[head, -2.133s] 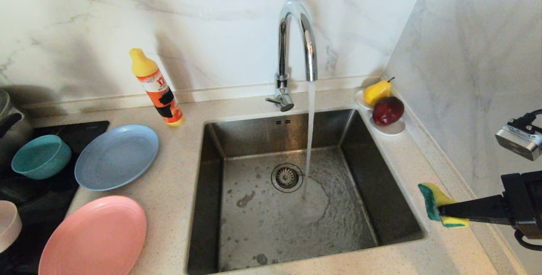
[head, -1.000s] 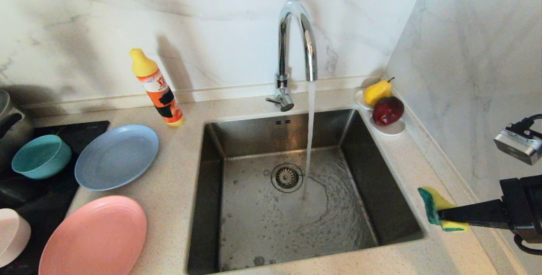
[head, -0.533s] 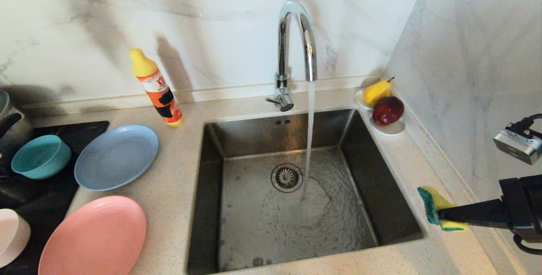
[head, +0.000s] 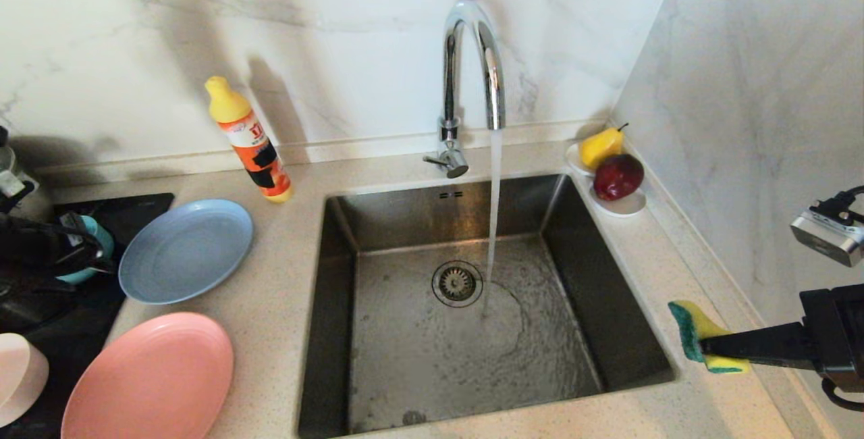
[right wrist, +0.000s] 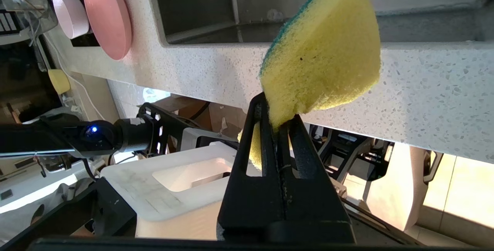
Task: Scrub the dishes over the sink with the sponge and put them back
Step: Wash the plate
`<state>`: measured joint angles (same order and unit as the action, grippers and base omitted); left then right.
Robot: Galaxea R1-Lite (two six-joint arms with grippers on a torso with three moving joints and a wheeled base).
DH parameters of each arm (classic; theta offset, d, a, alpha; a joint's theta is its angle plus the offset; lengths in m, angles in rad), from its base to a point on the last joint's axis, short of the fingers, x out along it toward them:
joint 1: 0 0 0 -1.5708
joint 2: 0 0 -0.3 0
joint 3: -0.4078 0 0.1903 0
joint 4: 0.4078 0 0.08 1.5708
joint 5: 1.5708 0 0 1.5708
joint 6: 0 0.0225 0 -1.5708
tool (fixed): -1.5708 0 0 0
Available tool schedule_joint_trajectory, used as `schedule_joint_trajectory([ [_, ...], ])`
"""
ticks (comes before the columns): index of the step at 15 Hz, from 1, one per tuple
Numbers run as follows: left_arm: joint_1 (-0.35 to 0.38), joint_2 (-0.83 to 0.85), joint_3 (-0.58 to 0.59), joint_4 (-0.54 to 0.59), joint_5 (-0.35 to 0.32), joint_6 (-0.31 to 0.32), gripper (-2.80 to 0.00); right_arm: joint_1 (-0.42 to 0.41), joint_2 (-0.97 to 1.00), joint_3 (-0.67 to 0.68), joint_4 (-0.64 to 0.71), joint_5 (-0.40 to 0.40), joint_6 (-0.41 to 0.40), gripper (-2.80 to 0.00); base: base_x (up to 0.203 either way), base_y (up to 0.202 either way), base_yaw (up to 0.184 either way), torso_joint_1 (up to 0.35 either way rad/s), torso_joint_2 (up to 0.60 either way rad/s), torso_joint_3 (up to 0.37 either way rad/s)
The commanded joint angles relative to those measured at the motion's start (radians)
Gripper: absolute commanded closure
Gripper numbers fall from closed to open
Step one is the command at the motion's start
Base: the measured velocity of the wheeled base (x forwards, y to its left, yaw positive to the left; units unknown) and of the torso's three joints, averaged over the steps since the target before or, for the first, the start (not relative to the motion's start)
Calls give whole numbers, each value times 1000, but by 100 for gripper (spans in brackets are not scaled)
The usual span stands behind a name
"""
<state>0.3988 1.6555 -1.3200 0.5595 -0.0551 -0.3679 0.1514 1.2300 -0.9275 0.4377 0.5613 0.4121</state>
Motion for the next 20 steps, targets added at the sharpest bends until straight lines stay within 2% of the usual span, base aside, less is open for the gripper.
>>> schedule_joint_trajectory([
  [1, -4, 86, 9, -37, 2, -4, -280, 0, 12, -1, 3, 3, 2, 0, 0, 0, 0, 0, 0, 0],
  [5, -3, 167, 33, -140, 5, -5, -280, -3, 14, -2, 3, 2, 2, 0, 0, 0, 0, 0, 0, 0],
  [13, -3, 207, 7, -147, 1, -38, -280, -16, 11, 15, 3, 0, -11, 0, 0, 0, 0, 0, 0, 0],
  [20, -5, 279, -56, -145, 6, -142, -280, -15, -9, 15, 3, 0, -22, 0, 0, 0, 0, 0, 0, 0],
])
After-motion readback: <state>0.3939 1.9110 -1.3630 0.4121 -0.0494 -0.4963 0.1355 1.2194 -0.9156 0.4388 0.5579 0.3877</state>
